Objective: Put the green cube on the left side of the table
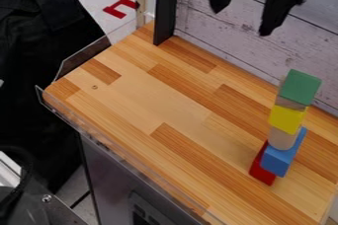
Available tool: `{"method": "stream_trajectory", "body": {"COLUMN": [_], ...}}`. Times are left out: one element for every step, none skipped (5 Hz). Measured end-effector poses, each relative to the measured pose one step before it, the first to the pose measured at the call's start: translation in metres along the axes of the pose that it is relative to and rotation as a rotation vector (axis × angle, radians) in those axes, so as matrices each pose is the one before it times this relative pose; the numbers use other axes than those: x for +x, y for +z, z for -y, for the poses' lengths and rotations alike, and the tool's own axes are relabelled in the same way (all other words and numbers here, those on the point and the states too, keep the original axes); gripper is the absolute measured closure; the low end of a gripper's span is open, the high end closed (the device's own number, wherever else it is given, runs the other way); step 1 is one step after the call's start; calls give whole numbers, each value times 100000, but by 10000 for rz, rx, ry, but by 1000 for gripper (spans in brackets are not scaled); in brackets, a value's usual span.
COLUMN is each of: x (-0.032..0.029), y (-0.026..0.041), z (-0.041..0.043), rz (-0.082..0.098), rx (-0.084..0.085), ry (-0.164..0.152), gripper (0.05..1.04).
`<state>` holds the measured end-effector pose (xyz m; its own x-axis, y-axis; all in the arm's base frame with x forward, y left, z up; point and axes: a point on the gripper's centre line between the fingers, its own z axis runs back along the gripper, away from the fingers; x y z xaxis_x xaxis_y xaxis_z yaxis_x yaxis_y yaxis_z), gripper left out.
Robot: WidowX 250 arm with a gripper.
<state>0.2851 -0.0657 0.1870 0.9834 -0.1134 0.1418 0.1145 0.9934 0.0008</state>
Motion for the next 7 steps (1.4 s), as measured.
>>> {"method": "stream_trajectory", "body": {"x": [216,176,-86,177,104,52,61], "y": [1205,540,-280,-1955,-873,-778,-877], "z": [1679,1474,1665,1045,427,327,134], "rz": [252,-19,-84,-594,-236,-231,-313], "rx": [23,-48,-342,-240,-4,33,-4], "ry": [-611,-466,-252,-60,28,37,127], "gripper": [84,84,84,84,84,84,84]}}
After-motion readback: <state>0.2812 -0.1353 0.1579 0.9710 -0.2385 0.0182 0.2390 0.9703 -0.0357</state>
